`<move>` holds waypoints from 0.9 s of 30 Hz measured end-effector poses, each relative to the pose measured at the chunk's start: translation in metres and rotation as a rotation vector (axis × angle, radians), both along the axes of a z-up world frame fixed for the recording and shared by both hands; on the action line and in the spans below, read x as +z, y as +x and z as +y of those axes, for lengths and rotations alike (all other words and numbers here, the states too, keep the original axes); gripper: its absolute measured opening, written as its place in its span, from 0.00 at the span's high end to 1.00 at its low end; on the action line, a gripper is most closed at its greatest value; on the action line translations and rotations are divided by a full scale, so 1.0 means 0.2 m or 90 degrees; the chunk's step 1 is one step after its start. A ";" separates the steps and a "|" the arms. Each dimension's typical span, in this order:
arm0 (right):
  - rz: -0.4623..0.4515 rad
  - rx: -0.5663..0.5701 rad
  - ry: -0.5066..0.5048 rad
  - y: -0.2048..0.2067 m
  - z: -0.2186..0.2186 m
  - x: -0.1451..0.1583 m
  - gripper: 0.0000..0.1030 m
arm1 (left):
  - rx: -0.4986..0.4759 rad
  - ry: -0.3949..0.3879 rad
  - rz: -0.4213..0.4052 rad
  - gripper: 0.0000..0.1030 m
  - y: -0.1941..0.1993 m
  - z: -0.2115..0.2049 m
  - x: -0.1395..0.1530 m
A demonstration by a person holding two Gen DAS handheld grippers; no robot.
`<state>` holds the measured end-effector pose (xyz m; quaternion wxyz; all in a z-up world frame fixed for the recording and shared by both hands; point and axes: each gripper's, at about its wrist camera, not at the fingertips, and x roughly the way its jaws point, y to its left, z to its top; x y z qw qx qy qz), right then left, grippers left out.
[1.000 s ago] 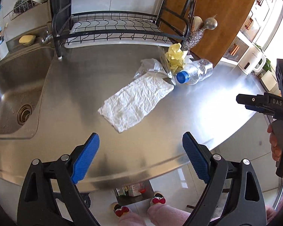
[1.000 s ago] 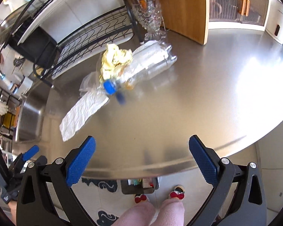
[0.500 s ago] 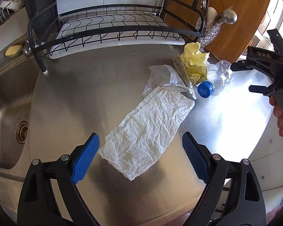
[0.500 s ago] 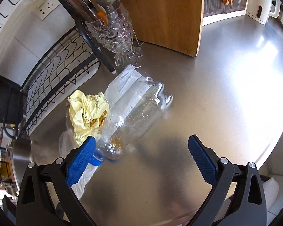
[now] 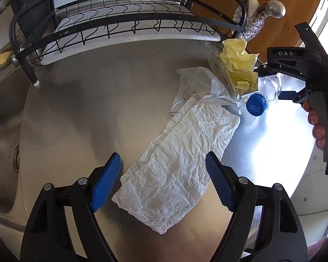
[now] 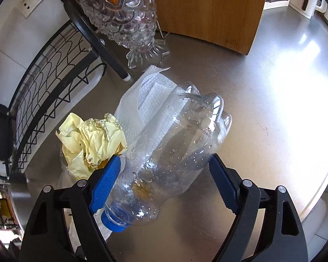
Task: Collect trash
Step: 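Grasp the white tissue with the left tool while the right grasps the blue-capped bottle, then carry the tissue and blue-capped bottle down over the bin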
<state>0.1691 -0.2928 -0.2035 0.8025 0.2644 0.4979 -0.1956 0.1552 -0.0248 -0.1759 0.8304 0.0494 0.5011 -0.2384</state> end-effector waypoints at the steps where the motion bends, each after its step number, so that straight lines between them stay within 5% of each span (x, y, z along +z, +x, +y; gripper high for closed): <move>1: 0.004 0.003 0.002 0.00 0.00 -0.01 0.29 | -0.006 -0.002 0.004 0.29 0.00 0.00 -0.01; 10: 0.005 0.024 -0.006 -0.07 0.01 -0.05 0.38 | -0.061 0.041 -0.016 0.31 -0.06 -0.08 -0.04; 14: 0.002 0.029 -0.010 -0.12 -0.01 -0.05 0.38 | -0.069 0.073 -0.047 0.55 -0.11 -0.11 -0.04; 16: 0.002 0.029 -0.011 -0.13 -0.02 -0.05 0.38 | -0.061 0.068 -0.046 0.77 -0.12 -0.11 -0.03; 17: 0.002 0.028 -0.011 -0.15 -0.02 -0.05 0.38 | -0.057 0.057 -0.037 0.96 -0.12 -0.10 -0.03; 27: -0.039 0.071 -0.027 -0.37 0.00 0.04 0.39 | -0.025 0.010 -0.016 1.00 -0.26 -0.03 0.01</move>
